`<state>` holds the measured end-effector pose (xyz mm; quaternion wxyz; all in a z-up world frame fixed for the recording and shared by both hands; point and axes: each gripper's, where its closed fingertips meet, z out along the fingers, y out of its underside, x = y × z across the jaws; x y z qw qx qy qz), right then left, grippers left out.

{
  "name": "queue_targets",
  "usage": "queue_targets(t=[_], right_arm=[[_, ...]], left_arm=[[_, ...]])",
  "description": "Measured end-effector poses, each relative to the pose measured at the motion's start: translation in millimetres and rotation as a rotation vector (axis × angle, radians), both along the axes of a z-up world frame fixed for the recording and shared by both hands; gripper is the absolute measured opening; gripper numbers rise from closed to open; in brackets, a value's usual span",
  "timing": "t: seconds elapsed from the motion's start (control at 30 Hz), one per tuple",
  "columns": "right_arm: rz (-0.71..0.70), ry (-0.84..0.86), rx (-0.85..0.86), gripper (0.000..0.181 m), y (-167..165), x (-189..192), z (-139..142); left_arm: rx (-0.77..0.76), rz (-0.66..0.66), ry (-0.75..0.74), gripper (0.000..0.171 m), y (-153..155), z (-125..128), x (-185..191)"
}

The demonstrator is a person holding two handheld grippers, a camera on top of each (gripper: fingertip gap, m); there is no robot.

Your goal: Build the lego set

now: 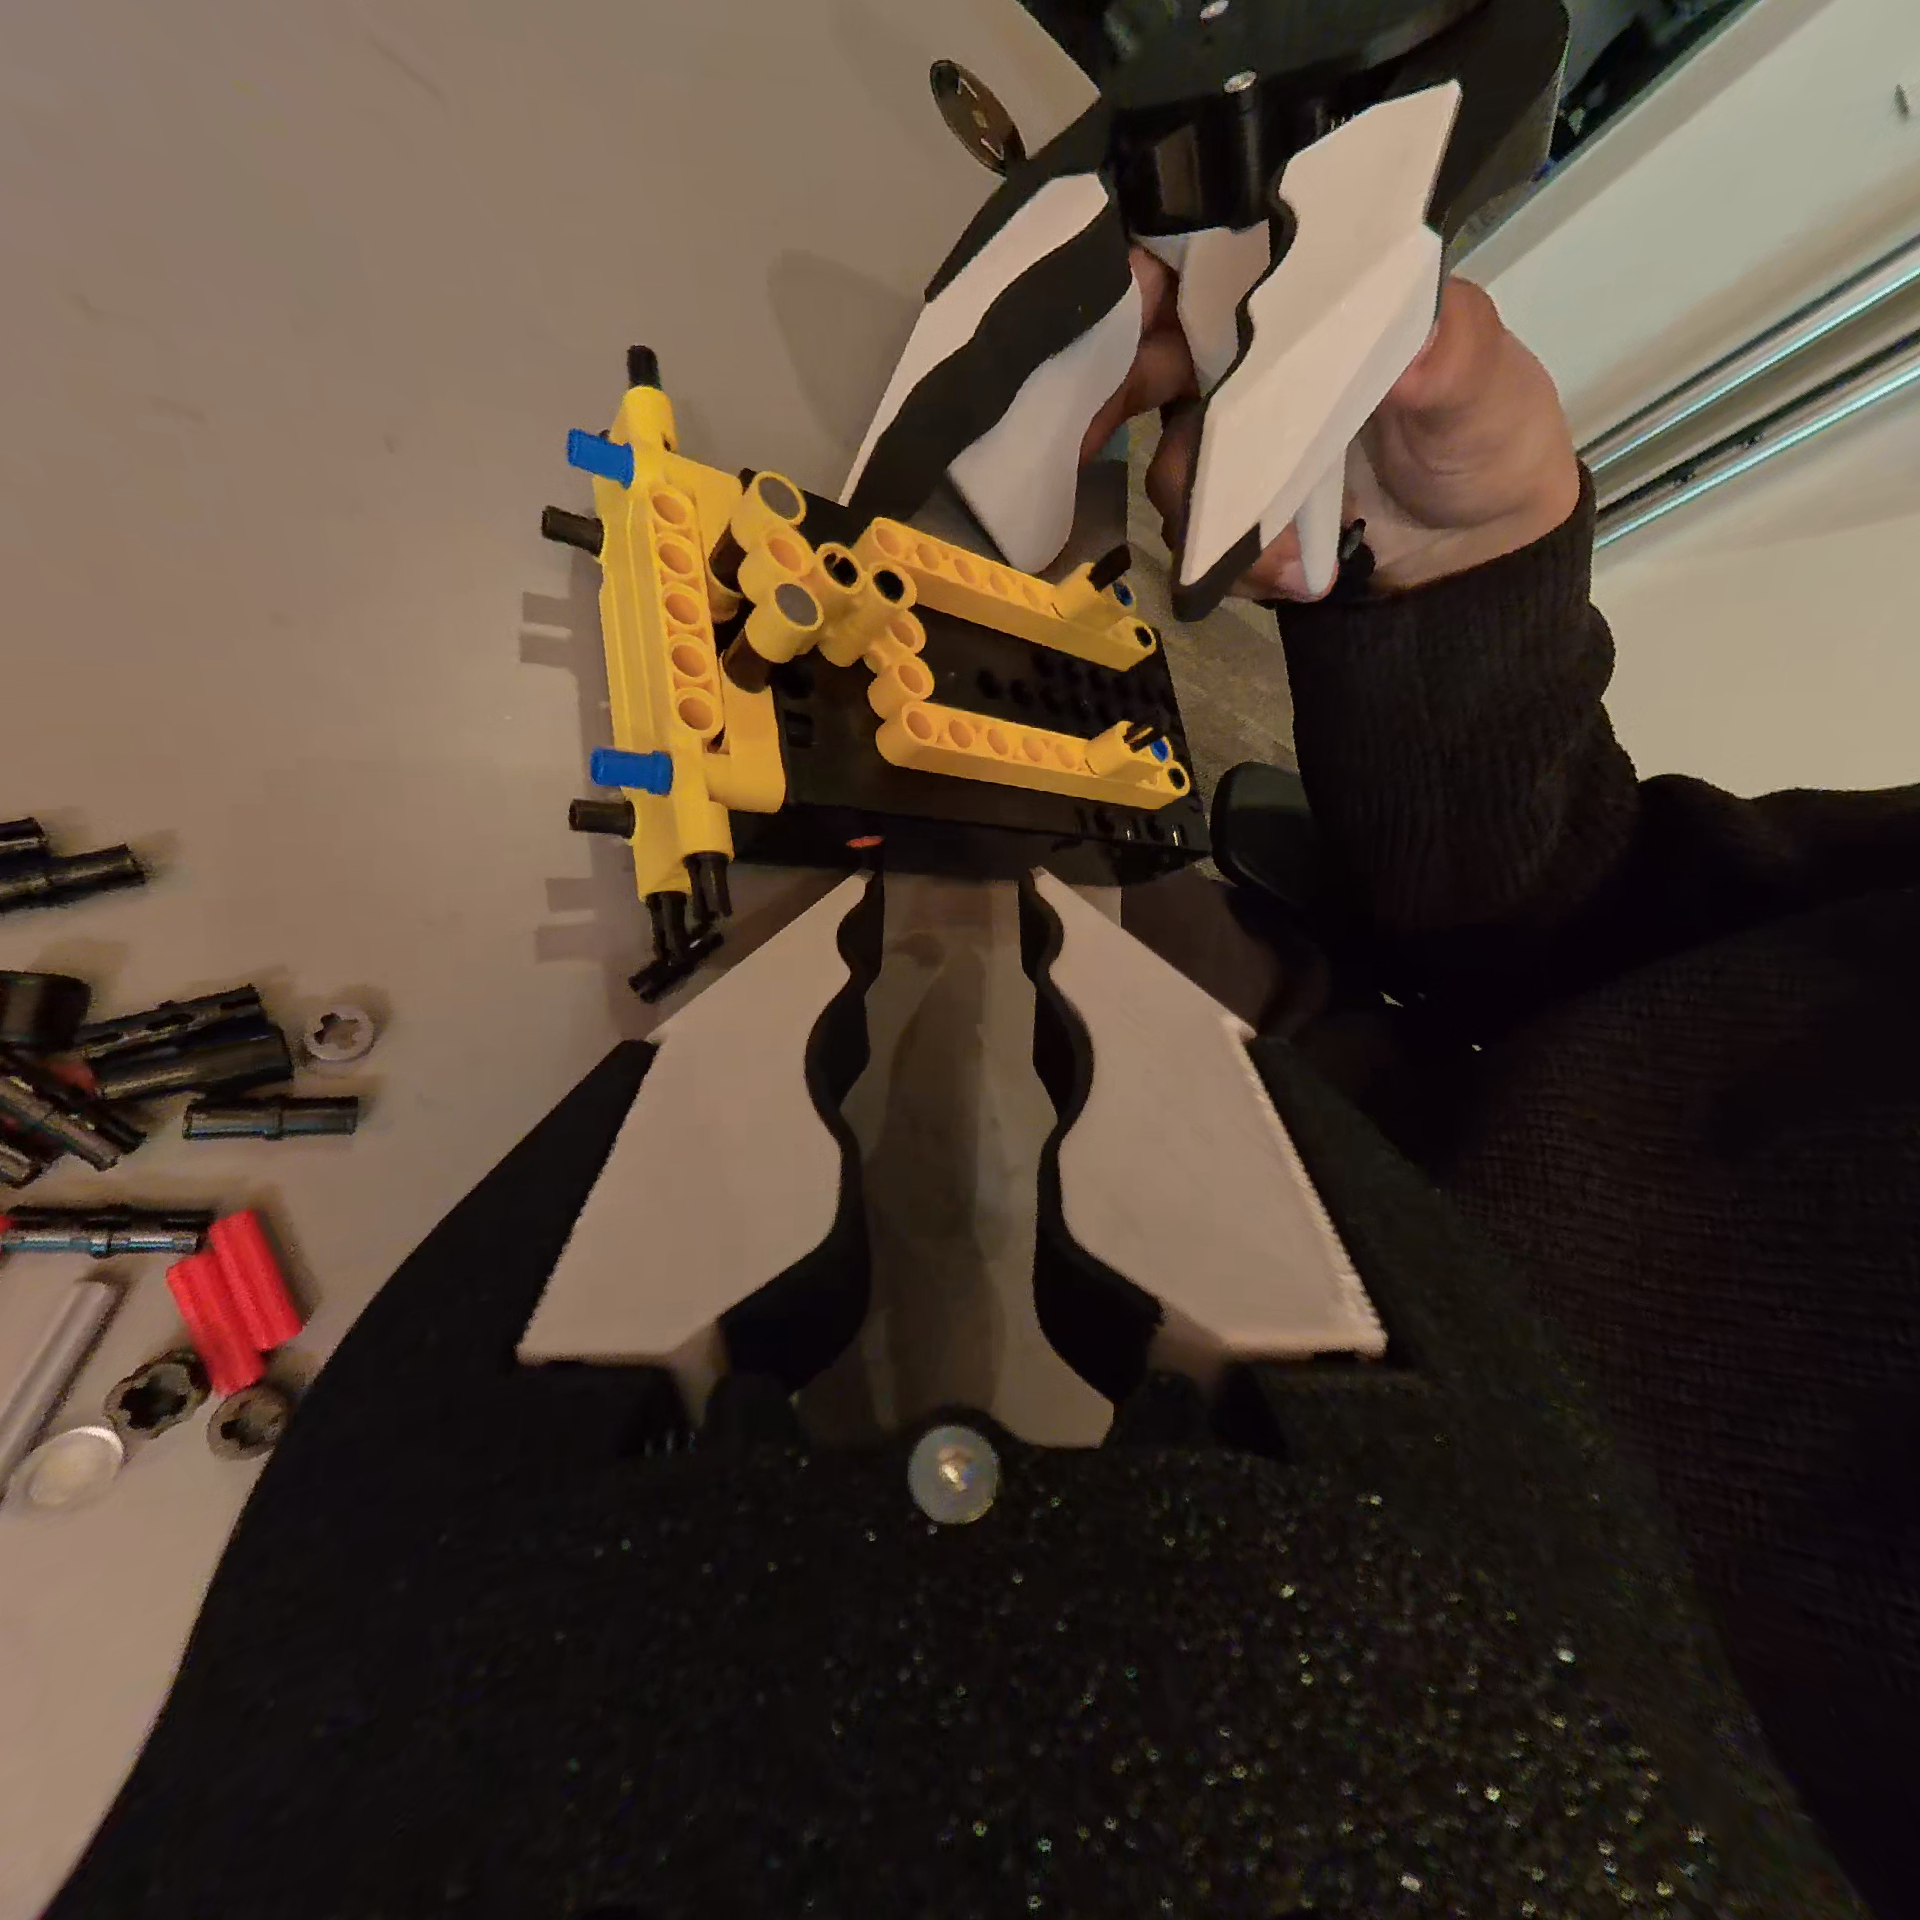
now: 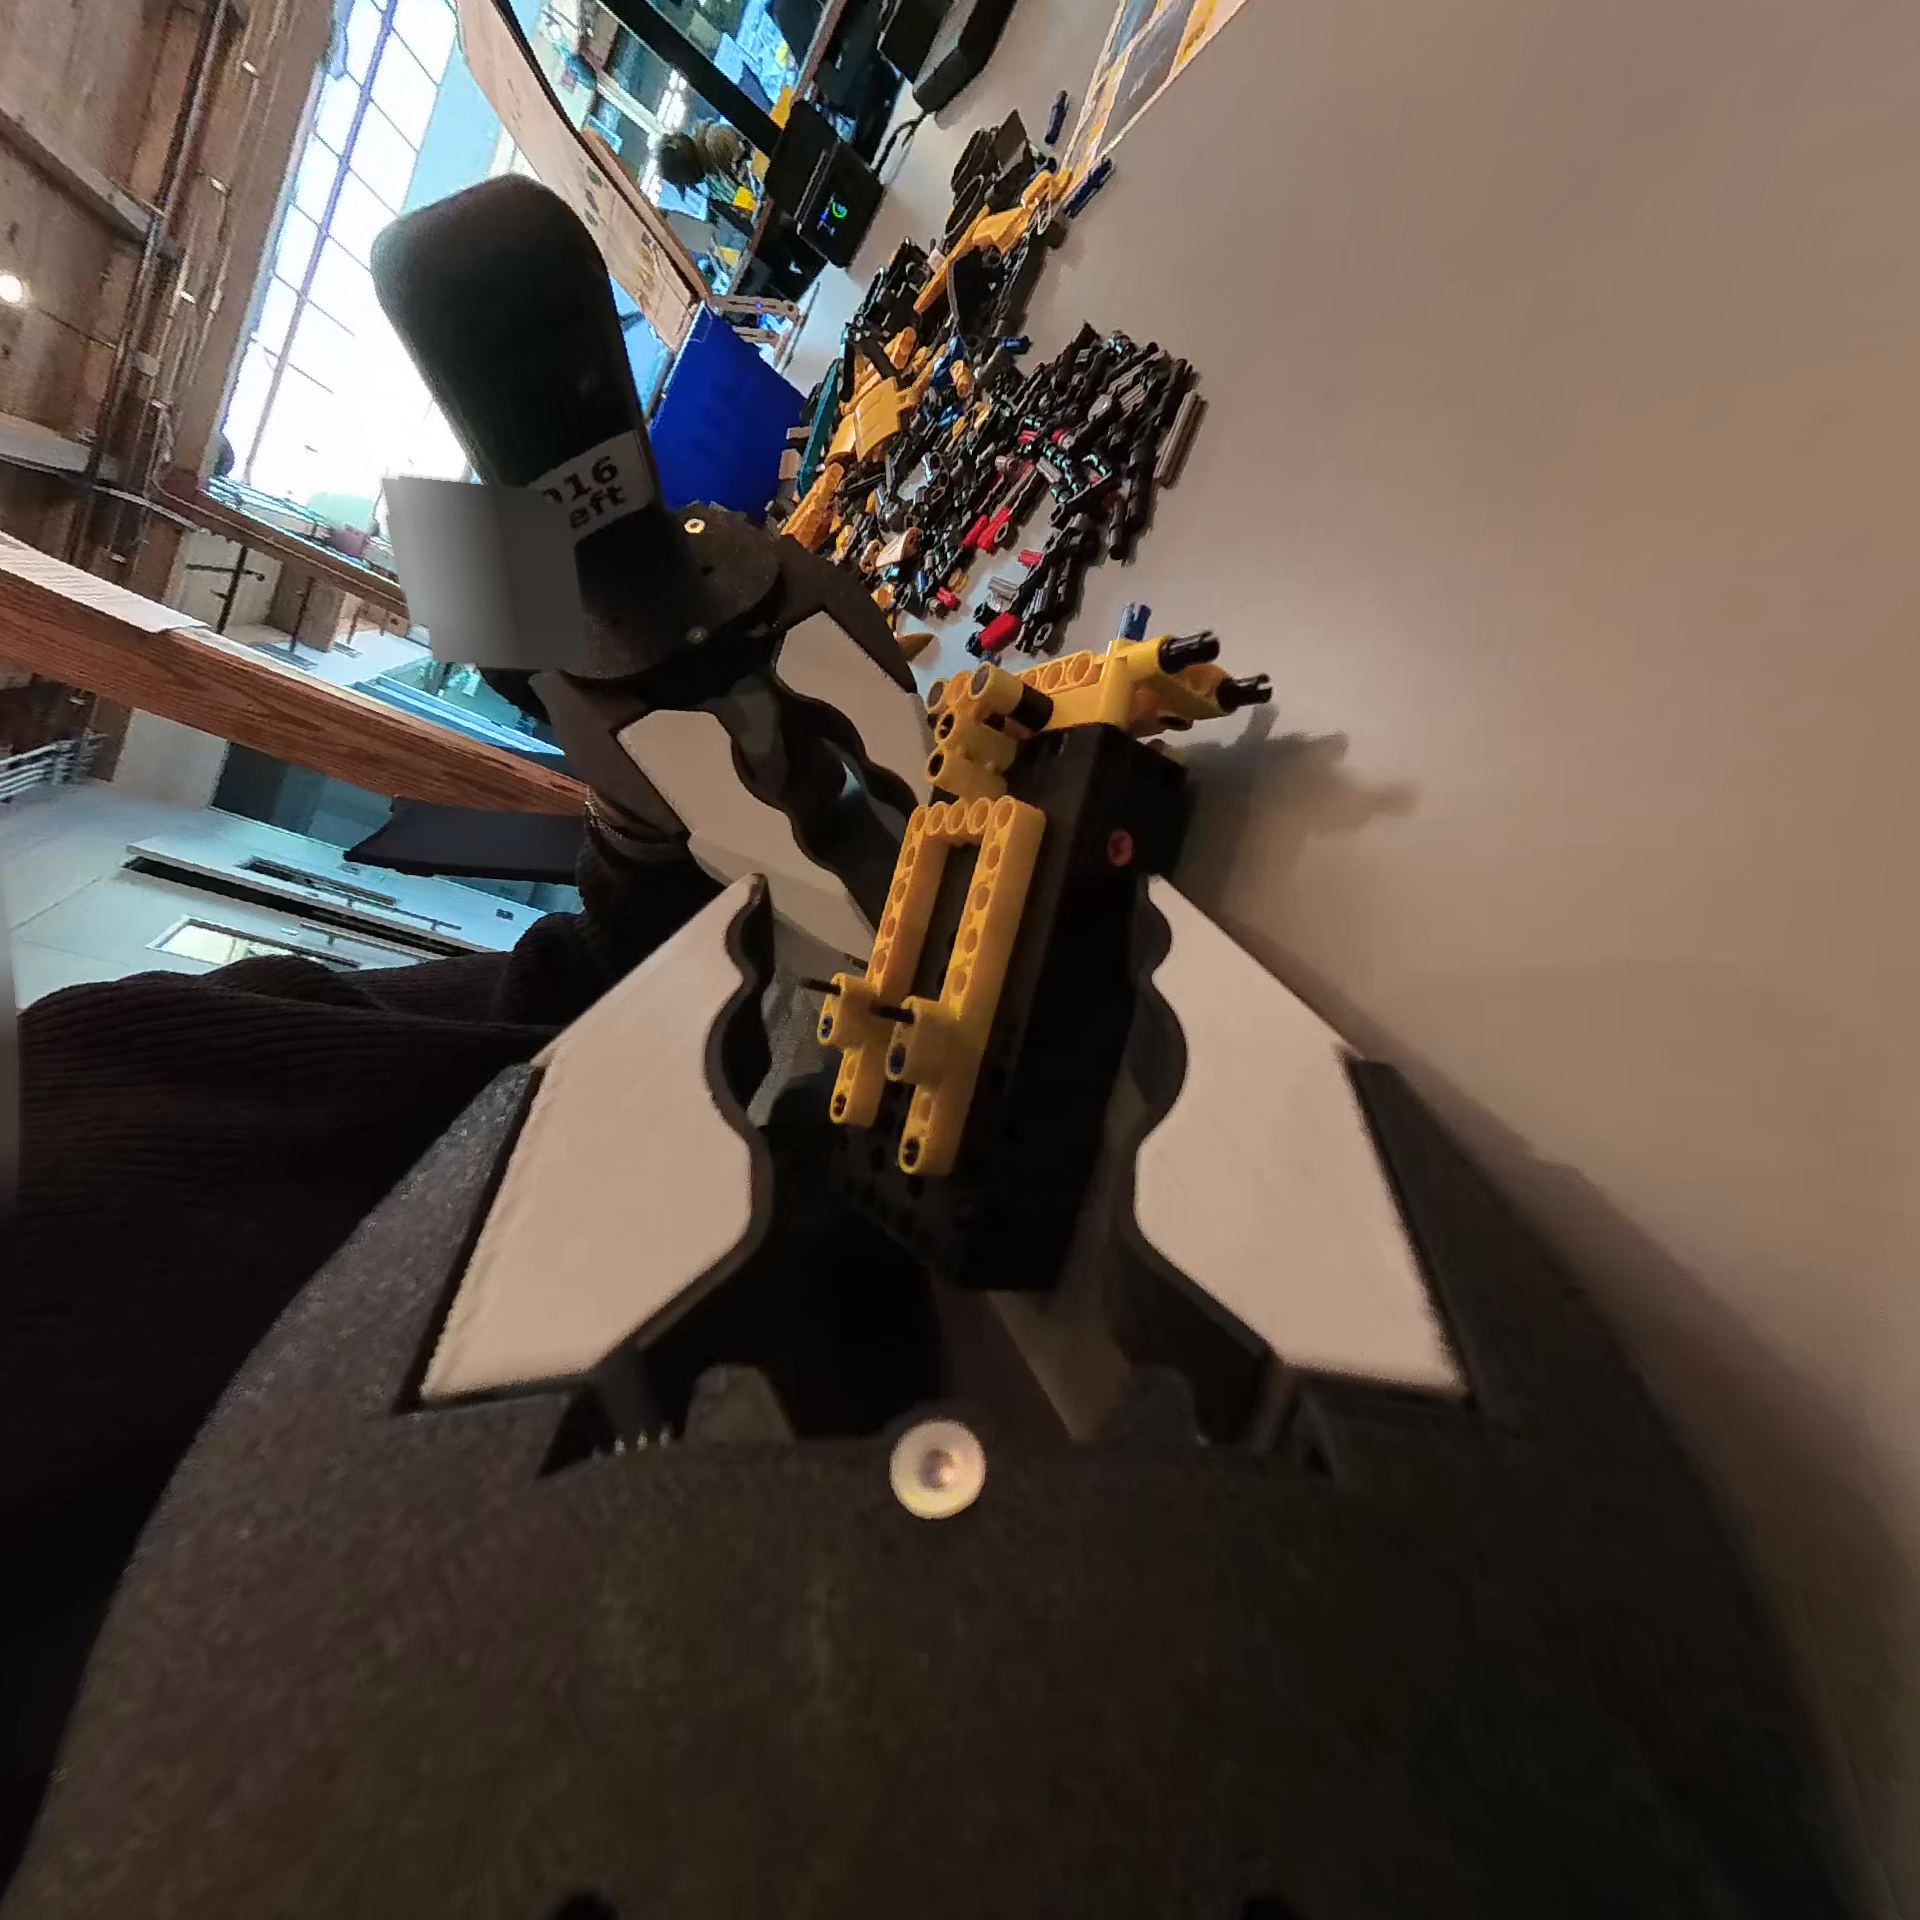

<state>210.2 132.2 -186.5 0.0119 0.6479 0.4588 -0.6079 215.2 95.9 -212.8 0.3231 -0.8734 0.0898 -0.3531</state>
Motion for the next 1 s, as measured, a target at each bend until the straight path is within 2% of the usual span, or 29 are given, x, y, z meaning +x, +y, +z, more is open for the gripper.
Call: queue_targets(t=[0.23, 0.47, 0.73, 0.83, 1.0], right_arm=[[-0.017, 0.03, -0.035, 0.07, 1, -4, 3], [-0.067, 0.109, -0.103, 0.07, 11, -7, 16], [-0.053, 0.149, -0.109, 0.069, 6, -12, 18], [-0.022, 0.142, -0.101, 0.065, -7, -18, 16], [-0.048, 0.115, 0.027, 0.061, -11, -25, 10]], left_arm=[[0.013, 0.029, 0.023, 0.027, 3, 0, -7], [0.12, 0.064, 0.087, 0.028, 11, 12, -14], [0.24, 0.167, -0.072, 0.032, 21, 47, -26], [0.178, 0.124, -0.166, 0.041, 16, 45, -16], [0.146, 0.145, -0.188, 0.044, 17, 42, -18]])
